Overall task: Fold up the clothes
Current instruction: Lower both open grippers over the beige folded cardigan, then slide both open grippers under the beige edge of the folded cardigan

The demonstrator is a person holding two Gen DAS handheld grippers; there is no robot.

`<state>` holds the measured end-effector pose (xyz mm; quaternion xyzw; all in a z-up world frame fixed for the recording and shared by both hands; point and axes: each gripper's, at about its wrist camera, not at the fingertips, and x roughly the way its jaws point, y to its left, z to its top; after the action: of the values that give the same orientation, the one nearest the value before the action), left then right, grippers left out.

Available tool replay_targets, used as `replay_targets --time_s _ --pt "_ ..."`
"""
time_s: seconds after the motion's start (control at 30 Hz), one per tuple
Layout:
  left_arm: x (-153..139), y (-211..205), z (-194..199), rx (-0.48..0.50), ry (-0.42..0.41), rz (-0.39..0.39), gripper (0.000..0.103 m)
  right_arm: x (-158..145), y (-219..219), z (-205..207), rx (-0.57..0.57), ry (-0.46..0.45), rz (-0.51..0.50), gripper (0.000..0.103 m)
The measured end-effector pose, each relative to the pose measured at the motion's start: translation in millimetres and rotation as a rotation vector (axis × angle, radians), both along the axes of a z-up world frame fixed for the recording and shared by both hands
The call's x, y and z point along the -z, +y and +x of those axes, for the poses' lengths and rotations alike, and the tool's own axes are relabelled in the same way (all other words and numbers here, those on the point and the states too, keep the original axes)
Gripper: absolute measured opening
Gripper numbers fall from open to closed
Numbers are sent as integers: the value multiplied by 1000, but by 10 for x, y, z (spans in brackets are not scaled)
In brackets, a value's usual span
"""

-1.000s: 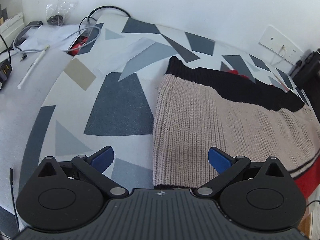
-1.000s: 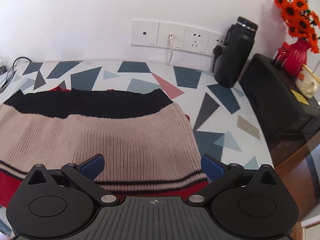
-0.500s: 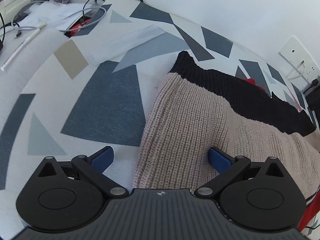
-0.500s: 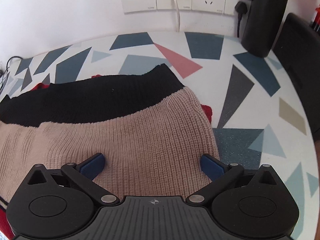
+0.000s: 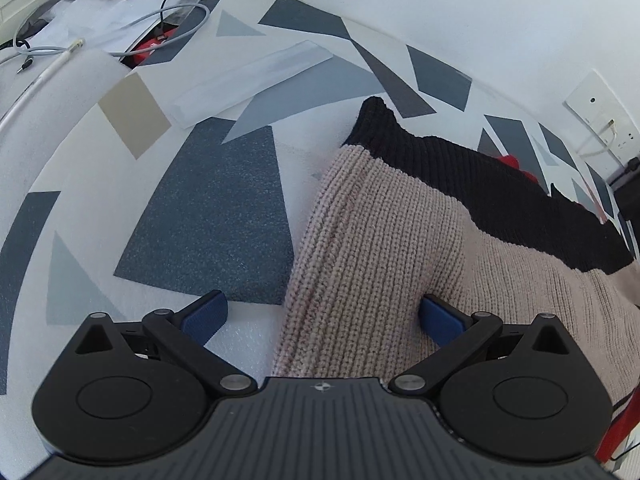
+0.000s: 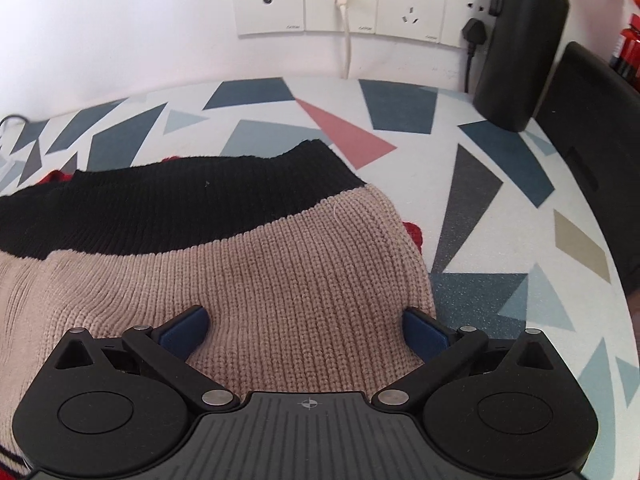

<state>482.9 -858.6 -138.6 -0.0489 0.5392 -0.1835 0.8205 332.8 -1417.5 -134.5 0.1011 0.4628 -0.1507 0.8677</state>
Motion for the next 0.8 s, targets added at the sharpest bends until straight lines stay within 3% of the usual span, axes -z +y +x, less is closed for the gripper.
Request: replay_targets --time_s 0.43,0.53,0.67,0.8 --pt "56 43 -120 31 -119 -17 103 -32 20 66 44 47 5 102" --pt "15 48 -48 50 -80 -17 103 -105 26 55 37 28 9 102" --pt "-55 144 14 122 -46 -98 103 -301 -55 -87 -5 -87 85 102" --pt "-31 193 70 147 18 -183 103 -368 -284 -217 -1 -105 145 102"
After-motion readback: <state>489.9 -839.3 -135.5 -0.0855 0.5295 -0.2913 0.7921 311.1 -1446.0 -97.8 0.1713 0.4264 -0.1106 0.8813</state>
